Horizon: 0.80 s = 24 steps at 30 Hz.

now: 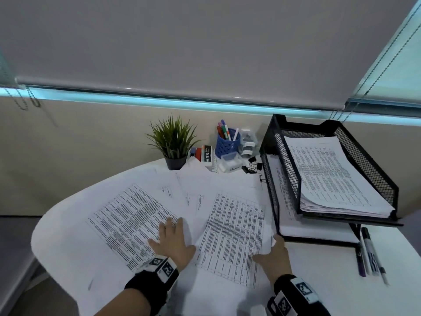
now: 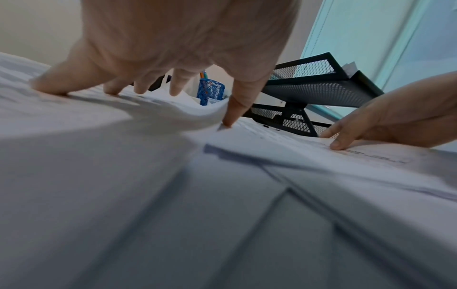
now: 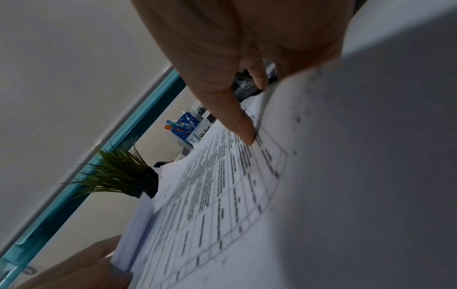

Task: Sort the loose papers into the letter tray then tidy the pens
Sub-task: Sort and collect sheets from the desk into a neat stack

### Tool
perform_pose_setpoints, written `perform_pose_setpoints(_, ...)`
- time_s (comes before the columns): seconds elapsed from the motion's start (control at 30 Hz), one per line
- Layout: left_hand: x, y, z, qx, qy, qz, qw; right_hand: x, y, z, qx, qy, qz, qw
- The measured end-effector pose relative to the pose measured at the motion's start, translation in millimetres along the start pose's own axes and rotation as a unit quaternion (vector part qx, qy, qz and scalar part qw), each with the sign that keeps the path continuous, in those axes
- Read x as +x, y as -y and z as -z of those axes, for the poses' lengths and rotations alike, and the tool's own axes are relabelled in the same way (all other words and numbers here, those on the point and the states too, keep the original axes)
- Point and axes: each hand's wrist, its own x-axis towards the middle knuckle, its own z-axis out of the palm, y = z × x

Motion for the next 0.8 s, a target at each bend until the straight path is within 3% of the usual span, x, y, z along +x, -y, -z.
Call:
perform_pose_setpoints(0.2,10,22,2,-0.121,0.009,-0.049,0.991,1,-9,-11,0.0,-0.003,0.007,1.0)
perform_pose_setpoints(0.43,-11,20,7,-0.19,0.042,-0.118,0.974,-1,-16,-2,0.077,0.055,0.03,0.995)
perform_pose_setpoints(0.67,-43,-2,-13,-0.091,0.102,-0.217,0.966,2,-23,0,0.152,0.127,0.009,0.98)
perform_pose_setpoints(0.8,-48,-17,-32,-0.023,0.144,-0.323,0.935,-5,-11,-1,0.222,0.141,-0.042,0.964)
